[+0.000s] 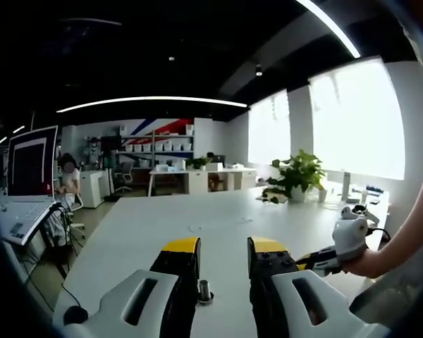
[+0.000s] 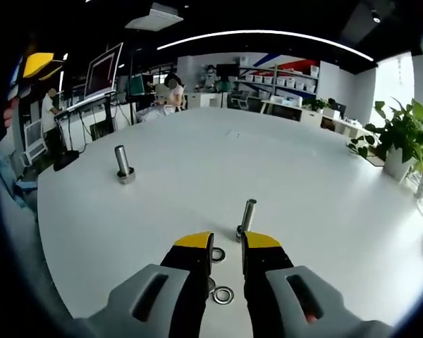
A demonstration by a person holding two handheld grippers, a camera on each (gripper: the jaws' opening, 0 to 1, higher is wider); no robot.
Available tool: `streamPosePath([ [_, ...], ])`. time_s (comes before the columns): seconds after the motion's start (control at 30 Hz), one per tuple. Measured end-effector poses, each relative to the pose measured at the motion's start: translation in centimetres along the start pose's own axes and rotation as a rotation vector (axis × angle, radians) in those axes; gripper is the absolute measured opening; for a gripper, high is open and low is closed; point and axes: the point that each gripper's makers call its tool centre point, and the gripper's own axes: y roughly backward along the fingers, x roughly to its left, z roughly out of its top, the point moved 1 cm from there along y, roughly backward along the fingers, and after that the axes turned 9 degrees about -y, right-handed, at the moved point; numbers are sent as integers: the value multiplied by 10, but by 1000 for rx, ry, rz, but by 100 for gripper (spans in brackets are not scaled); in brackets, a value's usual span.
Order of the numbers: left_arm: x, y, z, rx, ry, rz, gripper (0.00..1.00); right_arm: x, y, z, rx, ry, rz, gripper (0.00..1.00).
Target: Place the washer onto the threaded stud by aligning its center hole with the stud, sliding it down to the base, and recovering from edge contact or off-axis alignment until the washer reaches the visible bottom stop.
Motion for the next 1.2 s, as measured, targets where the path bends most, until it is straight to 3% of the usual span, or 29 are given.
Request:
streamPosePath([
  [1.2,3,0,-2,6,1,11,25,8,-13,-28,58,-9,24,19],
])
